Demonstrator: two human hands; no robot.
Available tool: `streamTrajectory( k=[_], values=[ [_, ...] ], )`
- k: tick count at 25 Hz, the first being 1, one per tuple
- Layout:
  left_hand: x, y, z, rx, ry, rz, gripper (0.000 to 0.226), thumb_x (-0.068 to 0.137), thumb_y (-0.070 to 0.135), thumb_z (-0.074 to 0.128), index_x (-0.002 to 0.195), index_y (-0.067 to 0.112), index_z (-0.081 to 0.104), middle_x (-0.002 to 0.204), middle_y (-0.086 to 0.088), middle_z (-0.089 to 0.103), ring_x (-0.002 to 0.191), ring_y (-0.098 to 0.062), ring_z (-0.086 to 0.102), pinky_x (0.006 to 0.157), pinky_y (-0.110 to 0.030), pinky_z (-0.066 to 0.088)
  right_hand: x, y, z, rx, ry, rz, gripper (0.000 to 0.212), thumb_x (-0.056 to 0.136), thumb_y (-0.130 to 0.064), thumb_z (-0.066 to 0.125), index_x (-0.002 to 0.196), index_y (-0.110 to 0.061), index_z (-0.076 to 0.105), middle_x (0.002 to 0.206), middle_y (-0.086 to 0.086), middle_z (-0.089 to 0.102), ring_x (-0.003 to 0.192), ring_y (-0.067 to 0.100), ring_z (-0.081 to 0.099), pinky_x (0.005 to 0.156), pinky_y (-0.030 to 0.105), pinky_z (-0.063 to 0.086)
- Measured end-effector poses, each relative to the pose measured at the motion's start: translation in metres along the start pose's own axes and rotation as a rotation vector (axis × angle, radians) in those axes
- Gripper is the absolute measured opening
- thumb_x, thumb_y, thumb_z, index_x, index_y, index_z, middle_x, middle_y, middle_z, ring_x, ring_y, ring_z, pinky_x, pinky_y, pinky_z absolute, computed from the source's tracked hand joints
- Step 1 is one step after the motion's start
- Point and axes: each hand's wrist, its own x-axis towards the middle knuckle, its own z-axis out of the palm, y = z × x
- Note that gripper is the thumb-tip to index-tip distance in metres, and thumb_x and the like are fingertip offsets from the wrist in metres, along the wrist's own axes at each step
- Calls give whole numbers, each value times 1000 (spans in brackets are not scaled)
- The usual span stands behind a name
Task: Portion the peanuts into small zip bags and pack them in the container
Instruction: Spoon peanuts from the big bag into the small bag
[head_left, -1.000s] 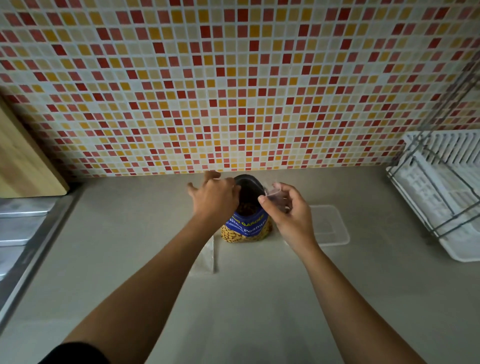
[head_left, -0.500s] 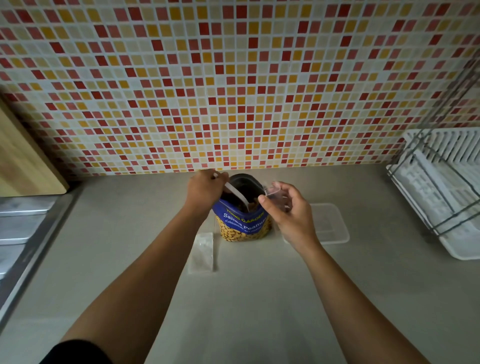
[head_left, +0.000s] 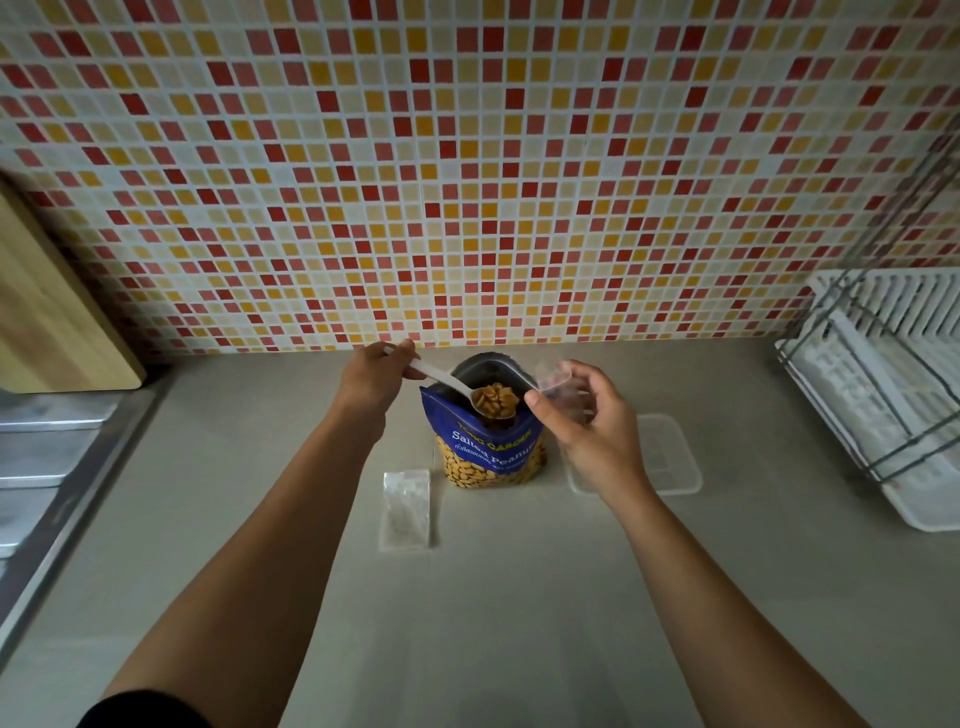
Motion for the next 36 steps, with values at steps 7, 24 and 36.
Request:
streamTrajectory(
  k=[7,24,36],
  values=[
    [3,4,-15,-9,12,34,22,96,34,47,79,24,55,113,-8,63,114,-23,51,86,-44,32,3,-9,5,-335,-2,-161,60,68,-43,78,119,-16,57,100,-9,60,90,8,59,78,24,53],
    [2,-1,-14,-199,49,-116,10,93,30,54,86,23,53,89,5,61,96,-15,58,103,-50,31,4,-11,2,-451,-41,-167,62,69,-42,78,121,-16,56,108,-4,63,90,7,56,75,20,49],
    [-3,35,-18,-189,14,-42,18,91,31,57,105,19,55,92,5,65,90,-9,61,94,-44,37,5,-14,17,-530,-54,-204,55,65,-48,76,109,-21,58,100,-4,66,84,10,60,73,31,55]
  ],
)
